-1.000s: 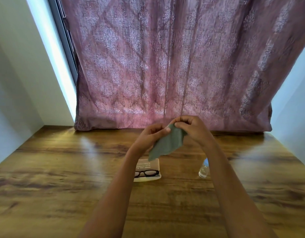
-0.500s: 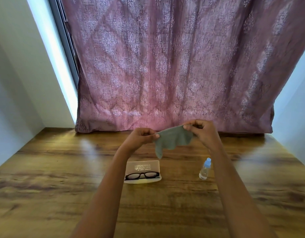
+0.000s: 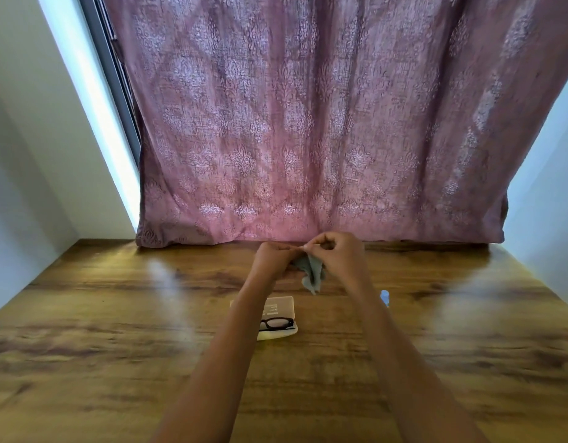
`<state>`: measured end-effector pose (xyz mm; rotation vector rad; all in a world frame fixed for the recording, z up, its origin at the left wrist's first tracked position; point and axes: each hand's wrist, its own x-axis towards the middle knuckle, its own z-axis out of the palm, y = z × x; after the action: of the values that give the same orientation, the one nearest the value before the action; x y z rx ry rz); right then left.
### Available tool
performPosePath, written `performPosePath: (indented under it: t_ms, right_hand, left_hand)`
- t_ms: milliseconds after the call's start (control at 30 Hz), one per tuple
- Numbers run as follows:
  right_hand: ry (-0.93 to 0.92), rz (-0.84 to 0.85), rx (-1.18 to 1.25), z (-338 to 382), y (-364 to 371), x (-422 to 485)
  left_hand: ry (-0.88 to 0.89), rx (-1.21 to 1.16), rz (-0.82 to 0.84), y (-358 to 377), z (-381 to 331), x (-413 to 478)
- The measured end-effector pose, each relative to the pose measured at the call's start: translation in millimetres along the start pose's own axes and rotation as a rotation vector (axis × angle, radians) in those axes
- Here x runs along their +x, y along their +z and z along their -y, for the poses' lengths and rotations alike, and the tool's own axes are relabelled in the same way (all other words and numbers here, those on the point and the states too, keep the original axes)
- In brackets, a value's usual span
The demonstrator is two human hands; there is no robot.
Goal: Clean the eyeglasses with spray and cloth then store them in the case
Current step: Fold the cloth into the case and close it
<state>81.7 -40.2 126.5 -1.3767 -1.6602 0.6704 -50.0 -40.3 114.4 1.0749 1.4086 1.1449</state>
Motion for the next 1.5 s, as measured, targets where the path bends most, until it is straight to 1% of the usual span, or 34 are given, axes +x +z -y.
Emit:
performPosePath:
  t_ms: [100,200,233,300,367,467,500,600,667,767,833,967,1000,1067,1133,1200,1267,1367,1500]
  right_hand:
    - [-0.037,0.015,-0.055,-1.8,4.1,-2.5]
    - [0.053,0.081,-0.084,-3.8,6.5,2.5]
    - [0.106,0.107,-0.02,-3.6,5.5,4.7]
    - [0.198,0.153,0.193,0.7,-0.8,6.1]
    - [0.203,0.161,0.327,3.1,-8.8,5.7]
    - [0.164,0.053,0.366,-2.9,-16.1,6.4]
    - [0.165,0.052,0.365,-6.0,-17.0,6.7]
    - [0.245,0.195,0.405,-11.7,-17.4,4.0]
    - [0.276,0.237,0.43,-13.5,-15.7,2.9]
    - [0.24,0.169,0.47,-11.5,-14.0,5.2]
    - [0.172,0.123,0.423,-8.6,-15.5,7.9]
    - [0.015,0.186,0.19,3.7,-21.0,11.0]
    - [0.006,0.198,0.155,5.0,-20.9,11.6]
    - [0.016,0.197,0.175,5.8,-20.1,10.5]
    - [0.085,0.212,0.313,2.4,-18.5,6.2]
    - [0.214,0.261,0.481,-3.4,-16.4,1.3]
    - [0.297,0.315,0.602,-10.0,-13.0,-2.4]
    - [0.286,0.269,0.633,-14.5,-10.8,-3.8]
    - [0.232,0.176,0.577,-14.2,-12.0,-1.4]
  left_hand:
    - [-0.007,-0.066,0.007,-0.6,-0.7,-1.2]
    - [0.003,-0.048,0.034,-3.5,-0.1,-1.1]
    - [0.014,-0.032,0.048,-4.7,-0.1,-1.3]
    - [0.025,-0.016,0.083,-7.0,0.5,0.0]
    - [0.024,-0.007,0.113,-8.5,0.4,1.1]
    - [0.034,-0.037,0.154,-9.8,-1.6,1.9]
    - [0.051,-0.054,0.176,-10.5,-2.6,1.2]
    - [0.103,-0.108,0.248,-10.7,-5.7,-1.8]
    - [0.126,-0.082,0.266,-11.1,-6.4,-2.9]
    - [0.138,-0.011,0.266,-11.6,-7.0,-4.0]
    - [0.144,0.009,0.267,-12.5,-7.2,-5.4]
    - [0.215,0.082,0.302,-12.2,-6.2,-7.7]
    - [0.226,0.087,0.305,-12.0,-6.3,-8.4]
    - [0.239,0.065,0.315,-11.3,-6.6,-9.9]
    - [0.233,0.006,0.318,-10.9,-7.5,-10.8]
    - [0.223,-0.057,0.305,-10.6,-8.4,-11.0]
    - [0.23,-0.065,0.291,-10.0,-9.9,-11.3]
    - [0.231,-0.039,0.259,-8.2,-10.3,-12.1]
    - [0.249,-0.035,0.143,-5.3,-6.2,-9.2]
